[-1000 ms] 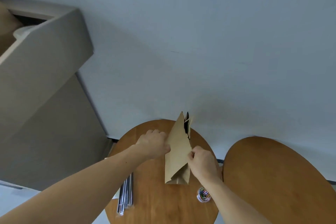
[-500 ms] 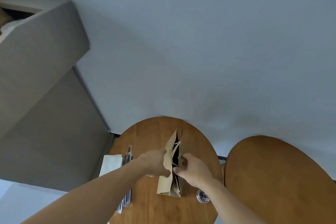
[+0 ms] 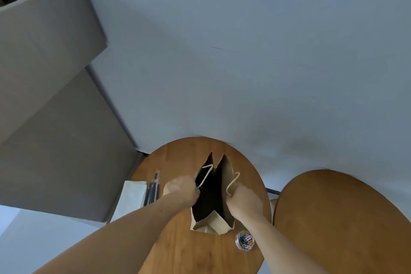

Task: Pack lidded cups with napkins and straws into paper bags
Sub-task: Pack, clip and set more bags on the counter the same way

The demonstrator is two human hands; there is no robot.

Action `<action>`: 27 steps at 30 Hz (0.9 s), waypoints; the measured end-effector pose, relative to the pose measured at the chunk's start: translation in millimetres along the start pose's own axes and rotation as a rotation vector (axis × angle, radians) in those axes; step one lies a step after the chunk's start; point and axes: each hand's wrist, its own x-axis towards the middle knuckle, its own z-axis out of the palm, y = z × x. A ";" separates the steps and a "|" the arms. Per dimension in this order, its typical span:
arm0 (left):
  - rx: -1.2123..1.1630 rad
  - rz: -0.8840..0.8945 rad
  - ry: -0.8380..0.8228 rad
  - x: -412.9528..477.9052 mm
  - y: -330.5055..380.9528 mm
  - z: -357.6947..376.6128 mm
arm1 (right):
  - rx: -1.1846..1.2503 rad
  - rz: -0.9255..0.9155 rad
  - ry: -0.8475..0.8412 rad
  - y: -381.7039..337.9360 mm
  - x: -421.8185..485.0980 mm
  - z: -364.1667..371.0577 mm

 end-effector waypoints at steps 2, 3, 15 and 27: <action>0.012 -0.056 0.037 5.5 -16.4 -6.0 | -0.047 0.035 0.027 13.5 4.3 -6.9; 0.001 -0.089 0.063 8.1 -25.8 -10.9 | -0.049 0.067 0.051 22.0 7.1 -11.0; -0.214 -0.010 -0.037 18.9 -41.0 -7.3 | 0.085 -0.081 -0.113 -1.9 9.8 -5.0; -0.037 0.174 -0.260 10.3 -50.4 -51.4 | 0.241 -0.100 -0.464 -4.1 10.7 -27.5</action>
